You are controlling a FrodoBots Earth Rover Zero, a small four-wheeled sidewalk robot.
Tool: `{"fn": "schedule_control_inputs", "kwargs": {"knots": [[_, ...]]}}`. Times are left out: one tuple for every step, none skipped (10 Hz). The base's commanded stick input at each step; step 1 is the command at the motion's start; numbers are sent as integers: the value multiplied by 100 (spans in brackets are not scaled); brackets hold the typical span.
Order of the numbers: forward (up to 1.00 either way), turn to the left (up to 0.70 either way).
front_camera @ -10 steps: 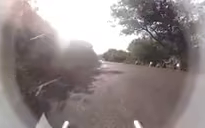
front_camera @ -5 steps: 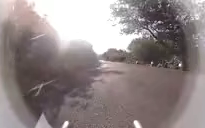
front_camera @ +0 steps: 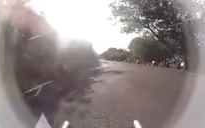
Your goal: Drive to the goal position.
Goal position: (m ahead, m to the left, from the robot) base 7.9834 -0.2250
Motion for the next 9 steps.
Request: {"fn": "schedule_control_inputs", "kwargs": {"knots": [[50,0],[50,0],[50,0],[50,0],[50,0],[50,0],[50,0],[50,0],[50,0]]}}
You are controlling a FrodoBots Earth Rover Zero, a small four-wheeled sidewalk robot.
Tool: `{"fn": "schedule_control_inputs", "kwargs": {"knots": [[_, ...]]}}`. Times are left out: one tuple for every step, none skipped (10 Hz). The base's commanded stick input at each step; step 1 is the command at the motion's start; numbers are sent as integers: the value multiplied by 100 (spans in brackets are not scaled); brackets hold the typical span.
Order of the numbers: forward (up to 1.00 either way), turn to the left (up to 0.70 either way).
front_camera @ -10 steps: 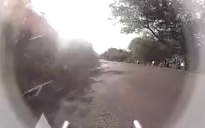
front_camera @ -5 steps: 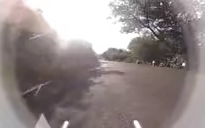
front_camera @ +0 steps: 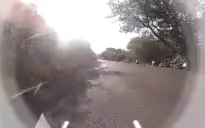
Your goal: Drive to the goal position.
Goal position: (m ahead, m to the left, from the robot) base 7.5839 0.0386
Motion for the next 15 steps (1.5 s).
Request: {"fn": "schedule_control_inputs", "kwargs": {"knots": [[50,0],[50,0],[50,0],[50,0],[50,0],[50,0],[50,0],[50,0],[50,0],[50,0],[50,0],[50,0],[50,0],[50,0],[50,0]]}}
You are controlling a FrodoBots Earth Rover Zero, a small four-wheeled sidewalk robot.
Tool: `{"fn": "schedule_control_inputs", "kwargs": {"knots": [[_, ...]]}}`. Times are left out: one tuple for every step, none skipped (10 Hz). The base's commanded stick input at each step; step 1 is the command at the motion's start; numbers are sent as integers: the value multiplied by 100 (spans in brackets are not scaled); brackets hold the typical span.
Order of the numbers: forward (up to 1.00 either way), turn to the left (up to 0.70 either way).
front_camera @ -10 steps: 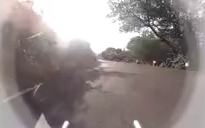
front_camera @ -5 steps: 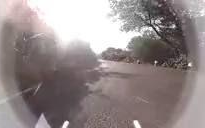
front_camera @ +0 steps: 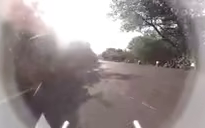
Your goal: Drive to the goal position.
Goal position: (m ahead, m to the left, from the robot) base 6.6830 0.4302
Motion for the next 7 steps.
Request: {"fn": "schedule_control_inputs", "kwargs": {"knots": [[50,0],[50,0],[50,0],[50,0],[50,0],[50,0],[50,0]]}}
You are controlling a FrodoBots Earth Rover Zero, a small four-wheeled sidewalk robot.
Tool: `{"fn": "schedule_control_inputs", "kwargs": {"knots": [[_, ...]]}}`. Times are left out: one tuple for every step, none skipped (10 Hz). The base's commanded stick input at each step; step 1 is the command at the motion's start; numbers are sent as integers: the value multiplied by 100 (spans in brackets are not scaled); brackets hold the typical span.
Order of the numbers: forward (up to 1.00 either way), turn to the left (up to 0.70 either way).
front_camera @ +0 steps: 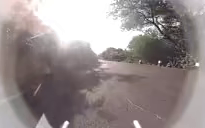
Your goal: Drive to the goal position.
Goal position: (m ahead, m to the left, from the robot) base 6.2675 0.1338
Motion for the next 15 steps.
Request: {"fn": "schedule_control_inputs", "kwargs": {"knots": [[50,0],[50,0],[50,0],[50,0],[50,0],[50,0],[50,0],[50,0],[50,0],[50,0],[50,0],[50,0],[50,0],[50,0],[50,0]]}}
